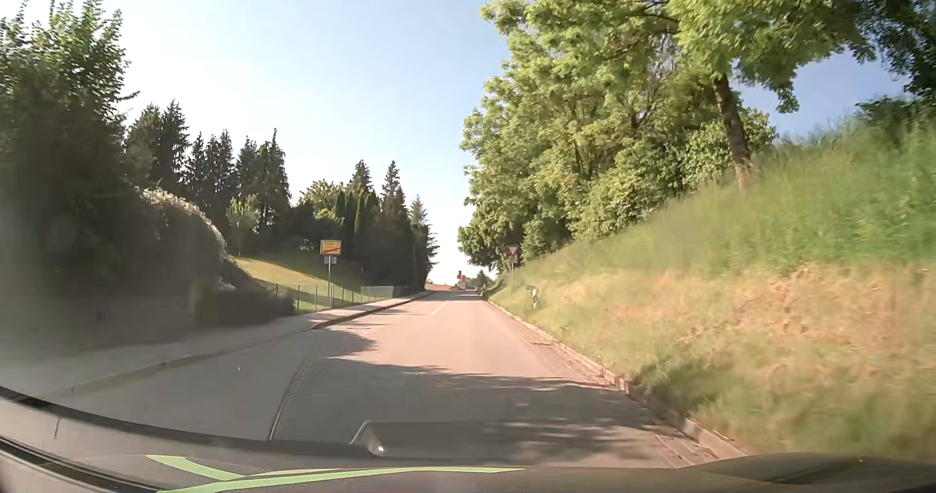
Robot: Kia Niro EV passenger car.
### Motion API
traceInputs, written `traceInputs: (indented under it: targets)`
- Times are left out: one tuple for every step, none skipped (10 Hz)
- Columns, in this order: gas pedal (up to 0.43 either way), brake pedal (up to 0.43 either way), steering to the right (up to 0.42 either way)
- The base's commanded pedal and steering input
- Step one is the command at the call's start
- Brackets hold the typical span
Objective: Follow the waypoints while adhering to traffic rules and regulations
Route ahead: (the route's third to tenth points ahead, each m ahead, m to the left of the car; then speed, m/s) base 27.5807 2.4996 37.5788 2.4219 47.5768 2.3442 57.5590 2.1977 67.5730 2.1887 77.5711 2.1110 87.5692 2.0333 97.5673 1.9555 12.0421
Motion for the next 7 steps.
traceInputs:
  targets:
    - [0.189, 0.0, -0.003]
    - [0.189, 0.0, -0.002]
    - [0.197, 0.0, -0.001]
    - [0.197, 0.0, 0.0]
    - [0.197, 0.0, 0.0]
    - [0.197, 0.0, 0.0]
    - [0.197, 0.0, 0.0]
